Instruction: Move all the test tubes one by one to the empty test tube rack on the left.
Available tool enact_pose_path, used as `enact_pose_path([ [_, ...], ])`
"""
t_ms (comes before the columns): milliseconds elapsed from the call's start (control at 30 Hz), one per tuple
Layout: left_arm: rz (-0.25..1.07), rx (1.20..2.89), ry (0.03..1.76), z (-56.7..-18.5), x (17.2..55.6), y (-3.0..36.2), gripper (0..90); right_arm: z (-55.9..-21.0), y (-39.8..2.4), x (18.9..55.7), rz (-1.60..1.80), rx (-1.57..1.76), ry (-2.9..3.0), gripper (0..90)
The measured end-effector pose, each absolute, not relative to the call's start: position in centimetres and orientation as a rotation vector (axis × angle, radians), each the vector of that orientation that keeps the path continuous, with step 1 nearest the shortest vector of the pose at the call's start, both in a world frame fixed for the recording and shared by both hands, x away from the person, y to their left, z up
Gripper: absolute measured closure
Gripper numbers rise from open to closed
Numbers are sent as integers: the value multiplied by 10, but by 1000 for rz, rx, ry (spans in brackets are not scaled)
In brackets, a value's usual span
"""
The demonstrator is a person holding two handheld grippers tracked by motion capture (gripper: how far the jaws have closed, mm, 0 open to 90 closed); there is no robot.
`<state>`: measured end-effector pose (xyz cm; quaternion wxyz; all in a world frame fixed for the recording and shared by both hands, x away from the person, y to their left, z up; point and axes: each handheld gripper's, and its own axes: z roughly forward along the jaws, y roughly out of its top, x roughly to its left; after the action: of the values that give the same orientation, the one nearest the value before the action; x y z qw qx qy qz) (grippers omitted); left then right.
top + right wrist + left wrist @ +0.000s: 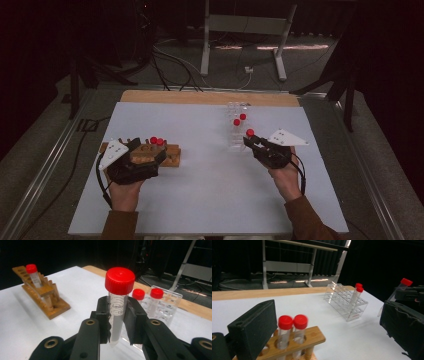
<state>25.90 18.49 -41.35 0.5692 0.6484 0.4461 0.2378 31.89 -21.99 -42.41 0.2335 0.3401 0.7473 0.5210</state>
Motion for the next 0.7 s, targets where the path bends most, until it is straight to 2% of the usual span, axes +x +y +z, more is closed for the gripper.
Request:
enact_pose_path([
  [367, 549, 1610, 963, -399, 265, 143, 28, -428, -219, 307, 1459, 926, 2078, 747],
  [700, 480, 1681, 879, -395, 276, 90, 67, -431, -210, 298, 1473, 902, 2123, 747],
])
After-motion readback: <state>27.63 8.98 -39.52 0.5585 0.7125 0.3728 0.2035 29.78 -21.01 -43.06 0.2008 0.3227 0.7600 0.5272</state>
